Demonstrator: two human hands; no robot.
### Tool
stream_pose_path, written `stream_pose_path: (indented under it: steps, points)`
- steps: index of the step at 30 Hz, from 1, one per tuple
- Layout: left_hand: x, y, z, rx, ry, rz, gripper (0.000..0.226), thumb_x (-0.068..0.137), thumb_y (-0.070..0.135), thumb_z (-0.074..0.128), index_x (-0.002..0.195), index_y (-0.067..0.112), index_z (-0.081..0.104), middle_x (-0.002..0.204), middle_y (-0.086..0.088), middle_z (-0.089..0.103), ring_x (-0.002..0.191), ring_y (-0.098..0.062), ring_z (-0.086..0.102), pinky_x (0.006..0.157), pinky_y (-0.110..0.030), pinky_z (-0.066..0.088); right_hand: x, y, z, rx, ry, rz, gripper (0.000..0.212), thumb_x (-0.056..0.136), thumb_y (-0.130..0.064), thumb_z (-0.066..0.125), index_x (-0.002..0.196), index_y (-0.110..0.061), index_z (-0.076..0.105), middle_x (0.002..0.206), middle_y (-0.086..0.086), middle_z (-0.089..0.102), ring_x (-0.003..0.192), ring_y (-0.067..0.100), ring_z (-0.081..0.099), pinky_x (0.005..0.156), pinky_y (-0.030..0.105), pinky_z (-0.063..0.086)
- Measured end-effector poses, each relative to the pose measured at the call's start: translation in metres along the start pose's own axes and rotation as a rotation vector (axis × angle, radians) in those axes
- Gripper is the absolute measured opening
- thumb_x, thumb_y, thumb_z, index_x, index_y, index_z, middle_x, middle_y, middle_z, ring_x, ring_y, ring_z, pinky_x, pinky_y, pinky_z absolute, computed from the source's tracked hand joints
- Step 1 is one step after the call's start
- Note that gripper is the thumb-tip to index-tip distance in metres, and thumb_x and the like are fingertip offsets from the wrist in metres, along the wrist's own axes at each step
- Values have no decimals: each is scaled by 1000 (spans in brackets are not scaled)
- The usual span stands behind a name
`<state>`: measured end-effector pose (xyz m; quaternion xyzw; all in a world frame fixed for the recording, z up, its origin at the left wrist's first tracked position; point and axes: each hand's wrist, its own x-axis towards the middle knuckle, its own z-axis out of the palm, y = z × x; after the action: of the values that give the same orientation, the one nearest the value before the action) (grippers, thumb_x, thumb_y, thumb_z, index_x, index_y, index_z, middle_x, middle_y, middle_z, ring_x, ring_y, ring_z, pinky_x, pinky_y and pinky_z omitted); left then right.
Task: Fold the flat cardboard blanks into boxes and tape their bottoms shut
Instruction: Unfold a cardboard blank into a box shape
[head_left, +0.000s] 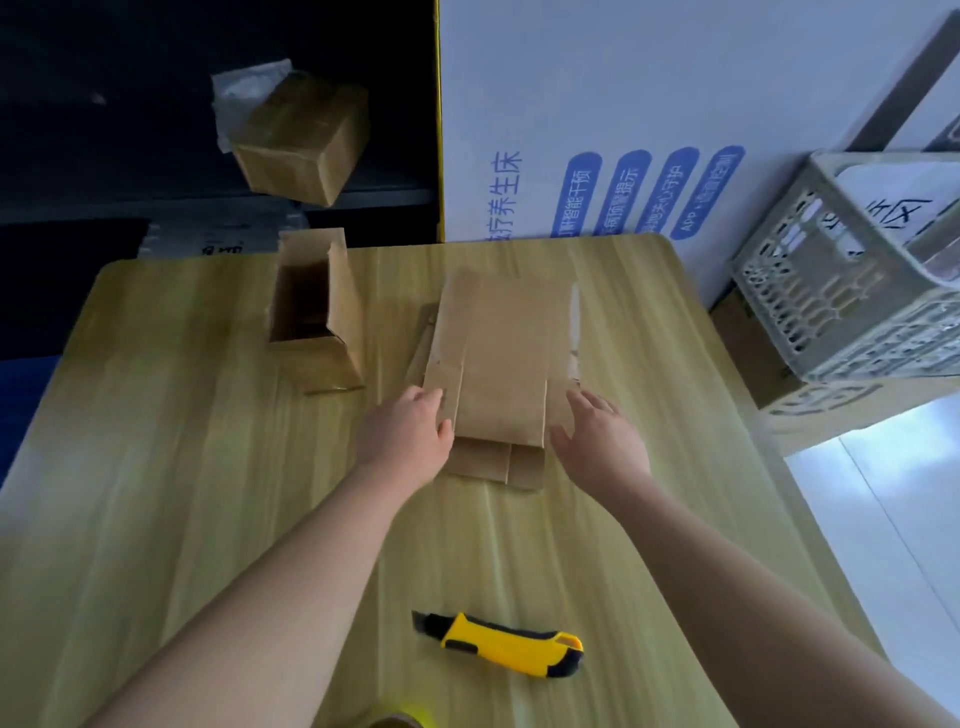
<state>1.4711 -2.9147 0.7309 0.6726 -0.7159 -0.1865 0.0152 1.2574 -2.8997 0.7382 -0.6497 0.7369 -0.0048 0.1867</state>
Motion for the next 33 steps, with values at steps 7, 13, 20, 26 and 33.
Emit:
stream_pose_path:
  steps: [7, 13, 20, 26, 33]
  points:
    - [35, 8, 27, -40, -96, -202, 60, 97, 39, 47, 150, 19, 27, 148, -11, 39, 129, -30, 47, 99, -40, 45, 38, 22, 28, 83, -138, 7, 36, 90, -29, 57, 120, -13, 47, 119, 9, 54, 104, 33, 57, 79, 37, 46]
    - [28, 24, 35, -128, -48, -244, 57, 97, 32, 51, 148, 15, 32, 142, -15, 44, 128, -31, 47, 101, -39, 43, 41, 28, 30, 151, -127, 24, 34, 88, -23, 62, 119, -12, 52, 116, 10, 53, 91, 29, 60, 71, 32, 49]
    - [-25, 50, 31, -197, 109, -239, 57, 94, 30, 57, 145, 13, 37, 137, -12, 48, 123, -29, 49, 99, -40, 45, -3, 60, 3, 221, -131, -13, 44, 84, -35, 68, 120, -13, 55, 108, 6, 56, 88, 24, 59, 73, 32, 50]
    - [-84, 81, 30, -588, 6, -373, 62, 90, 27, 64, 143, 11, 38, 137, -6, 52, 122, -24, 52, 96, -38, 47, -68, 104, -4, 461, -193, 78, 25, 77, -28, 65, 97, -13, 67, 78, 0, 72, 72, 14, 70, 67, 36, 59]
    - [-143, 110, 40, -697, -41, -208, 29, 92, 12, 58, 117, 18, 45, 101, 6, 61, 75, 0, 57, 51, -9, 40, -127, 131, -2, 504, -325, 136, 62, 82, -34, 75, 137, -19, 52, 137, 1, 56, 121, 19, 56, 95, 31, 49]
